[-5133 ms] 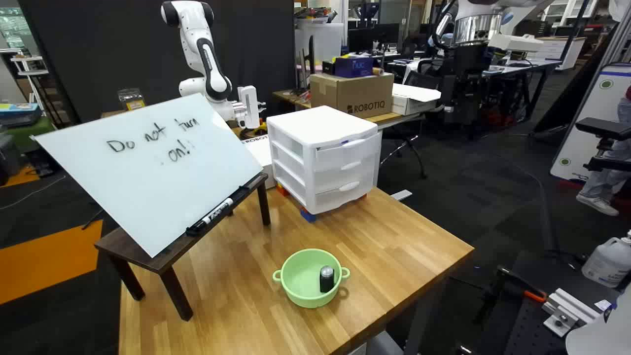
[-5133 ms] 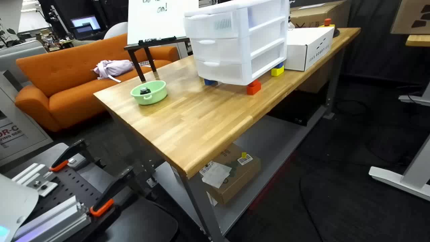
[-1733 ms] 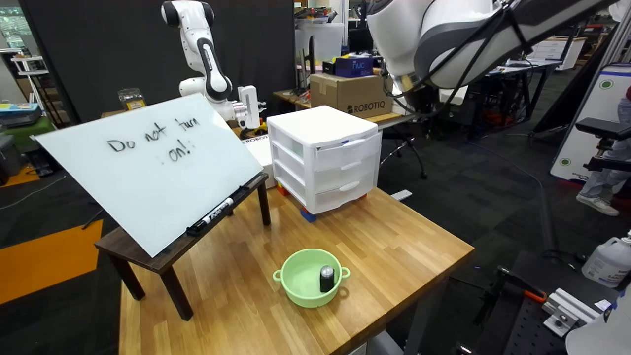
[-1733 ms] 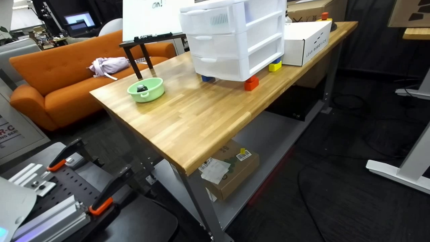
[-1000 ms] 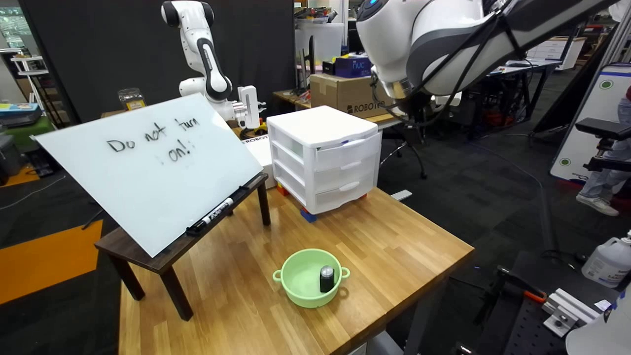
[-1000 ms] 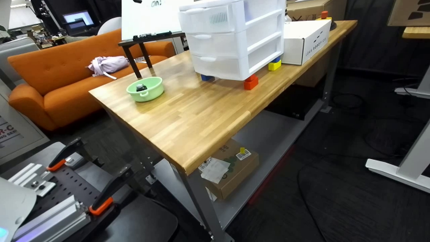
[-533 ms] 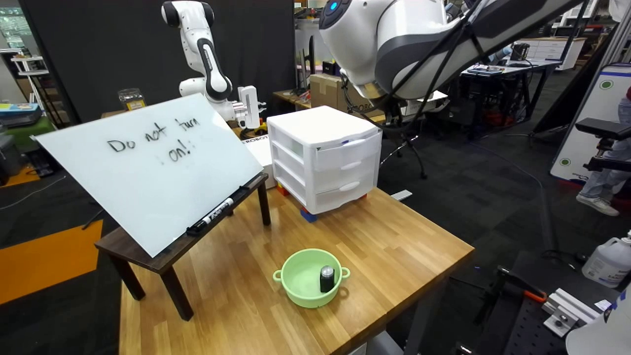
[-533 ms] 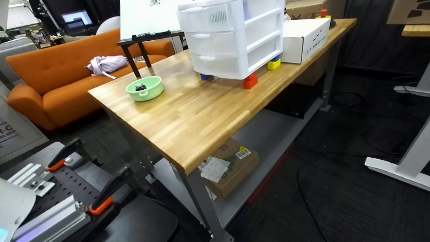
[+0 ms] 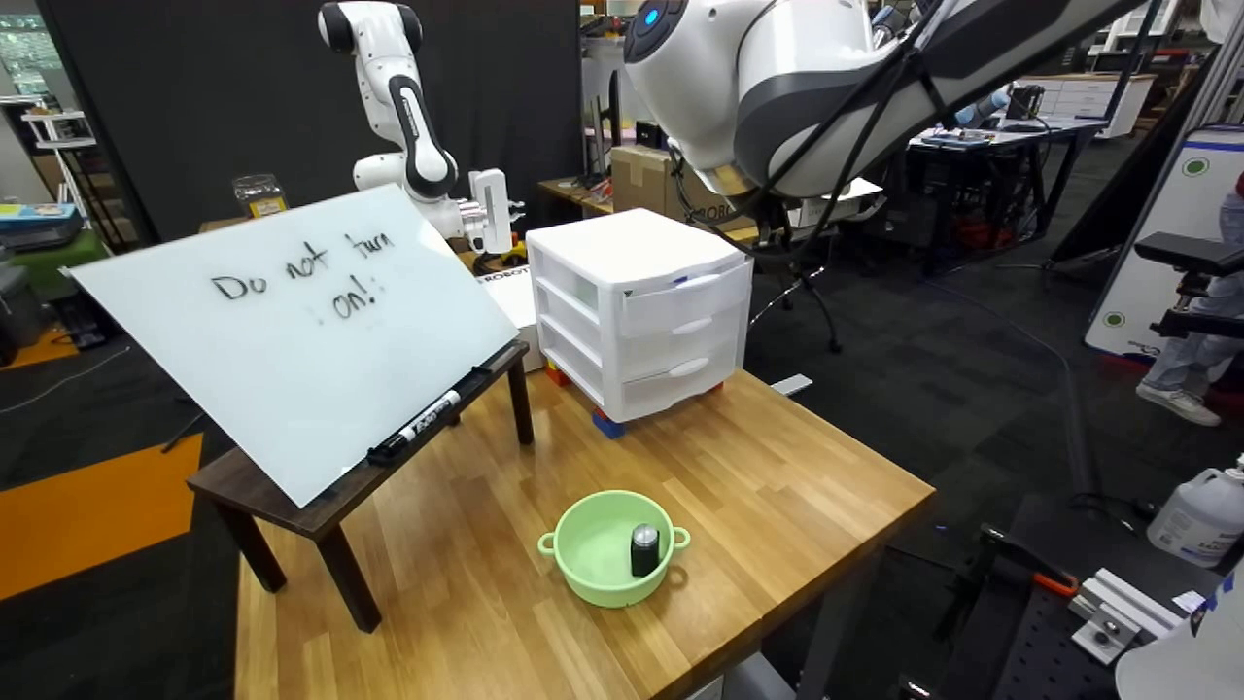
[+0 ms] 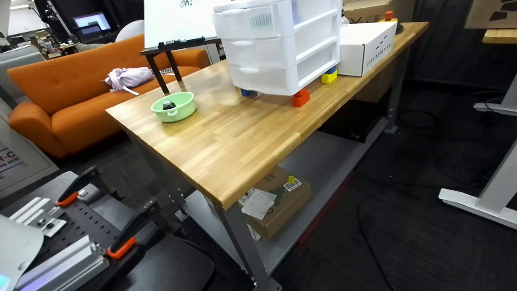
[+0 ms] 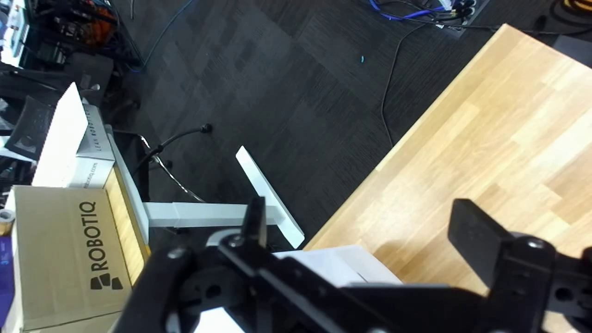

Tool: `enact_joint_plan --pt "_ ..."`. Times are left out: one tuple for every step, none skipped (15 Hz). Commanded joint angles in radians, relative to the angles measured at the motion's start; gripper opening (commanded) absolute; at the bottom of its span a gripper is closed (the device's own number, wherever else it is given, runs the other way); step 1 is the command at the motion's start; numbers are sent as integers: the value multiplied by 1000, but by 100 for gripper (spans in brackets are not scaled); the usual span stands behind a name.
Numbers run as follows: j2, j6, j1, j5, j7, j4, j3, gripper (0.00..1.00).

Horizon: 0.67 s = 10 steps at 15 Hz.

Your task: Open the top cabinet drawer on the table

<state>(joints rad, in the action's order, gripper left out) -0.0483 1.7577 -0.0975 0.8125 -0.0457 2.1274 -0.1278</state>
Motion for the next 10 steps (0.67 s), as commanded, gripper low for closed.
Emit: enact_joint_plan --pt "7 23 -2 -16 25 -18 10 100" --pt "13 36 -5 -21 44 -29 9 100" --pt "20 50 -11 -23 72 -43 4 100" --pt "23 73 -18 -26 107 -54 -2 100" --pt "30 91 -28 -24 144 -68 -9 100" --pt "34 108 -38 -28 184 -79 -15 100" --pt "41 126 -48 -31 229 -87 -21 100" --pt "46 136 -57 -34 267 -93 -27 100" --pt "53 147 -63 -35 312 -94 -32 100" --pt "58 157 -68 -38 357 -92 -34 100"
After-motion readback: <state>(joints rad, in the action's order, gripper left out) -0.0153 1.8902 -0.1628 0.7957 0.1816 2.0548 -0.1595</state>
